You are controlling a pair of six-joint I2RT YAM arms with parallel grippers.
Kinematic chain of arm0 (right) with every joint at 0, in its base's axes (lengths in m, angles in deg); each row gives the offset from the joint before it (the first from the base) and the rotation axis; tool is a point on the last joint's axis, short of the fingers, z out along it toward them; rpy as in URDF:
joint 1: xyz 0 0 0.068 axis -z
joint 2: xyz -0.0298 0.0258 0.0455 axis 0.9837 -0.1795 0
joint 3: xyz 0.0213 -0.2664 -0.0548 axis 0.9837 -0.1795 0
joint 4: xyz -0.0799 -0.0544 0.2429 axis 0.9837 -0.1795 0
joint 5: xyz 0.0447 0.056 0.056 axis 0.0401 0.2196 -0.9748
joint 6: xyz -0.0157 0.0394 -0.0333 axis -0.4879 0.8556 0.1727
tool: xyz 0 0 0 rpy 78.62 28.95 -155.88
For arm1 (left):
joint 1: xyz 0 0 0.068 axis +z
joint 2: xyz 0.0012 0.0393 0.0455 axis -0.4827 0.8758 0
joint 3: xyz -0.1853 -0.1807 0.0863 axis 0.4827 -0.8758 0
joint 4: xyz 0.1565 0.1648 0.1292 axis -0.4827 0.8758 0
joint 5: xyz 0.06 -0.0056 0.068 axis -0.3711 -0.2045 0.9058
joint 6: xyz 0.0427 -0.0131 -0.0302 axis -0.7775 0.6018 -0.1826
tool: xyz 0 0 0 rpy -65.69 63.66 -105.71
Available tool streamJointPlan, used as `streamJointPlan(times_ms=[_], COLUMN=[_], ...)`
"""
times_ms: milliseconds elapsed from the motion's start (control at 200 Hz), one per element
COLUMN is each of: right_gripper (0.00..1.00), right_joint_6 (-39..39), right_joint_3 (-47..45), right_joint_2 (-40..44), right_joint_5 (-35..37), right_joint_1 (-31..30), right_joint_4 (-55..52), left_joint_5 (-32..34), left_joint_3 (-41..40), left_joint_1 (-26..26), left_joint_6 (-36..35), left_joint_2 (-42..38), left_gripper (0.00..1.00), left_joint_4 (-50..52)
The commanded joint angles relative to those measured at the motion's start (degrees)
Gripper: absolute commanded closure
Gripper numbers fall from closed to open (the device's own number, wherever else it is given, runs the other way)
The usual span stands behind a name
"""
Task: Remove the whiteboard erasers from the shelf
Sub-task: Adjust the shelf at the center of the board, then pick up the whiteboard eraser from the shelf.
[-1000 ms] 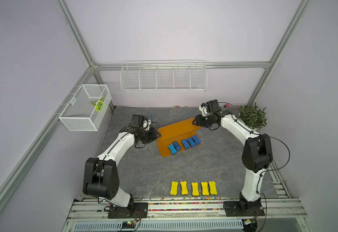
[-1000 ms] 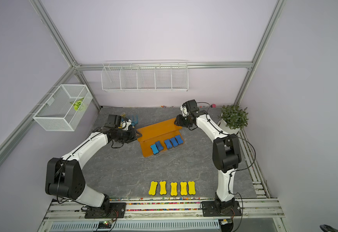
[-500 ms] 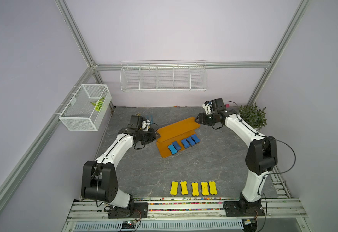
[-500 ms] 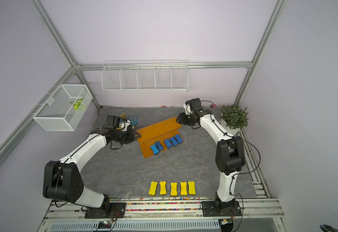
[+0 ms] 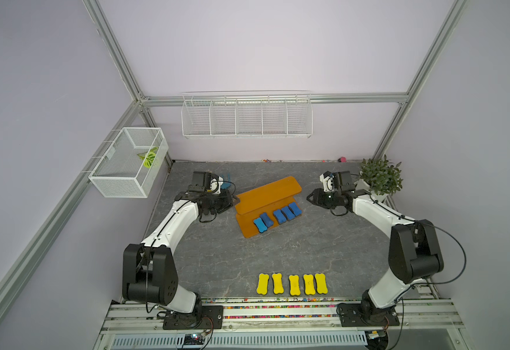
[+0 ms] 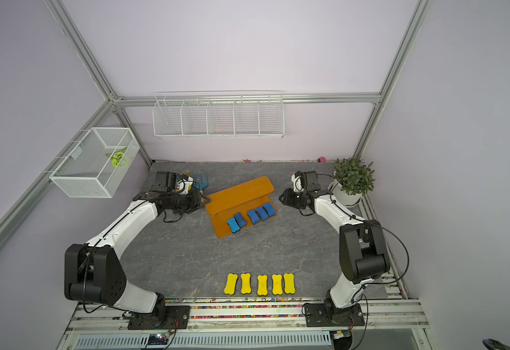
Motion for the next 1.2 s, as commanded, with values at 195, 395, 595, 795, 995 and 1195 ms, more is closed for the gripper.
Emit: streamJointPlan(times_ms=[195,395,595,795,995,1195], right_gripper=[0.63,0.64,0.64,0.64,0.64,0.64], right_joint_6=[2.8,2.6,2.0,1.7,1.2,1.2], right_joint_3=[-1.8,-2.0,-2.1,-2.6,-2.5,-2.2], right_joint_2=[-5.4,-8.0,-9.6,-10.7,-11.6,-12.9], right_joint_5=[-2.2,-2.3,-2.0,-1.5,-1.0,-1.1], right_joint_1=[-2.1,-3.0,-4.0,-4.4,-4.5,-4.9], right_joint_4=[10.9,11.7,11.3,11.3,11.1,11.4], left_joint_5=[-0.7,-1.0,-1.3,-1.6,-1.7,-1.7], left_joint_3=[1.2,0.6,0.4,0.3,0.3,0.2], left_joint_1=[0.7,0.7,0.9,0.8,0.9,0.9], left_joint_6=[-1.4,-1.4,-1.4,-1.4,-1.3,-1.2], left_joint_2=[1.8,2.2,2.3,2.5,2.5,2.5], left_gripper=[0.61,0.63,0.63,0.64,0.64,0.64], left_joint_4=[-0.5,-0.6,-0.8,-1.1,-1.1,-1.2])
